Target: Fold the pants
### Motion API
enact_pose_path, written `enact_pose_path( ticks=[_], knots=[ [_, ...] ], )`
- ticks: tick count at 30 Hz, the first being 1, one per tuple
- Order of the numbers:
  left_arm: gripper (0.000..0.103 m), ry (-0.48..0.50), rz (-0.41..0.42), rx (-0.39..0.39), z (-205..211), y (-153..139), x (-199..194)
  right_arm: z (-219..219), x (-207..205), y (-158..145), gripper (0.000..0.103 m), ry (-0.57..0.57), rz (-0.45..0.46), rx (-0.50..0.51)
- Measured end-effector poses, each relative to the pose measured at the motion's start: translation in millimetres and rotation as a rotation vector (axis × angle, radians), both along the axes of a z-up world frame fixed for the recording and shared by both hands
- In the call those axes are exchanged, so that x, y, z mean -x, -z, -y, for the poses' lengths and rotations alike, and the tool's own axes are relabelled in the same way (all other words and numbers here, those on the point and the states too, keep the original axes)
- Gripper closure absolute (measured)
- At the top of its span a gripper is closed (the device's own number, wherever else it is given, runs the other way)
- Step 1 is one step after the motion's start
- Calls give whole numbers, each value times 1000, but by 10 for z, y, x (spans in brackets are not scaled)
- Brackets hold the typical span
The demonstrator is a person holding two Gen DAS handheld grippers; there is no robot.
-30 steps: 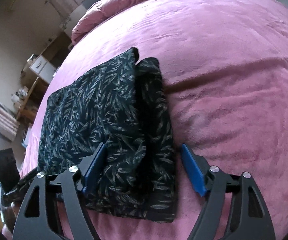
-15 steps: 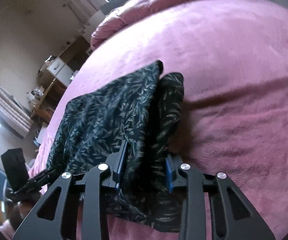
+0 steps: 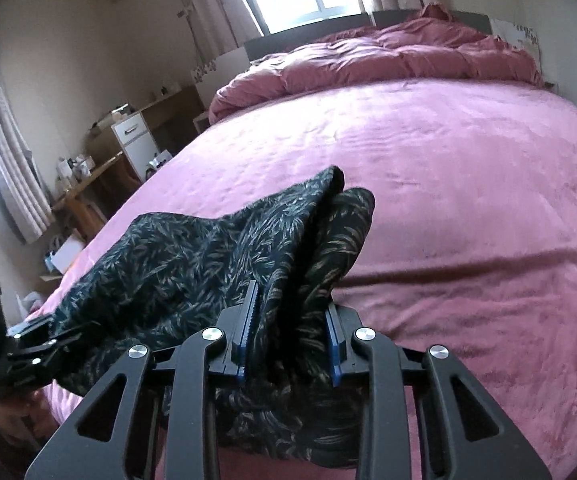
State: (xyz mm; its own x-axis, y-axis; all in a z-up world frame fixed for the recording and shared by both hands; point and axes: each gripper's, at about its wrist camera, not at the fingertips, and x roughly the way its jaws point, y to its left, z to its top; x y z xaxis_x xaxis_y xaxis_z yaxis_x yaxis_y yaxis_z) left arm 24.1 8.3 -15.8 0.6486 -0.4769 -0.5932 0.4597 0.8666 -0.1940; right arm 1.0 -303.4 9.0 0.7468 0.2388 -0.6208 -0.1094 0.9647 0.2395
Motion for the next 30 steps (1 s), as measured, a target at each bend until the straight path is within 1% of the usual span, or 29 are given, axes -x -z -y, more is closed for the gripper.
enact_pose_path(
  ticks=[4,6,8,12,14,18,21,23,25,27,29,30],
  knots=[
    [68,7,75,-41,181,-120,-32,-25,-2,-75,77,-6,53,13],
    [68,7,105,-49,228,-176,-69,-36,-23,-151,77,-4,102,29],
    [68,3,133,-49,250,-235,-133,-8,-72,-197,77,8,132,26],
    [68,-1,182,-67,317,-325,-345,130,-276,-260,77,37,162,-20],
    [68,-2,202,-80,354,-342,-431,171,-396,-287,77,40,182,-12],
    [68,-12,243,-107,435,-333,-644,177,-652,-311,77,30,214,49],
    [67,-28,261,-121,504,-306,-807,240,-908,-303,77,46,220,39],
    [67,-39,282,-133,559,-280,-891,257,-1000,-284,77,55,223,32],
    [67,-53,287,-138,599,-242,-992,283,-1117,-254,77,60,228,31],
    [66,-70,271,-137,615,-175,-1109,311,-1237,-196,76,67,216,37],
    [65,-93,216,-147,616,-29,-1279,365,-1357,-96,73,77,178,29],
    [62,-116,180,-156,597,74,-1368,420,-1451,-3,72,92,130,26]
  ],
)
